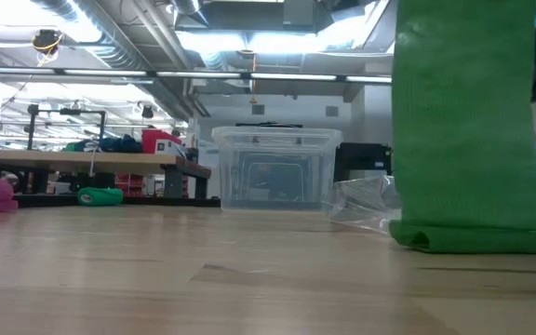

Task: Roll bandage
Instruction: Roll the green bandage

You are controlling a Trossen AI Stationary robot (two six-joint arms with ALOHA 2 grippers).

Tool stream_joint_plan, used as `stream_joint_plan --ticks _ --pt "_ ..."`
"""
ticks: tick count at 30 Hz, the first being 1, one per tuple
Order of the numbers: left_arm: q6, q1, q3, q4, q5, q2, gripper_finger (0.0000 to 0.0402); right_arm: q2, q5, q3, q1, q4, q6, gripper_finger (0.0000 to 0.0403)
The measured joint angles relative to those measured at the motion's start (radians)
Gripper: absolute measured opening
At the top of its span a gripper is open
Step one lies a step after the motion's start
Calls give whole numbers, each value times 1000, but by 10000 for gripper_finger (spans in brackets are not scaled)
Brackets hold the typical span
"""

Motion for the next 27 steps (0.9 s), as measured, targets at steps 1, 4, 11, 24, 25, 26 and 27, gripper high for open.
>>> stream_joint_plan --ticks 1,4,11,24,25,26,27 --pt "44 5 0 16 -52 0 11 0 -23 0 1 16 1 5" --pt "196 15 0 58 -213 -1 11 0 -92 0 10 74 3 3" --pt "496 50 0 68 -447 -1 11 0 -257 4 55 187 5 3" --pt "657 78 0 -3 -670 -1 11 1 -329 201 141 44 19 4" --pt "668 78 0 -20 -688 -1 11 1 -329 222 145 23 19 4" --pt "676 79 0 -38 -702 -1 11 1 -329 243 149 2 19 4" --pt "681 82 0 -58 -715 -1 11 1 -328 264 153 -13 17 5"
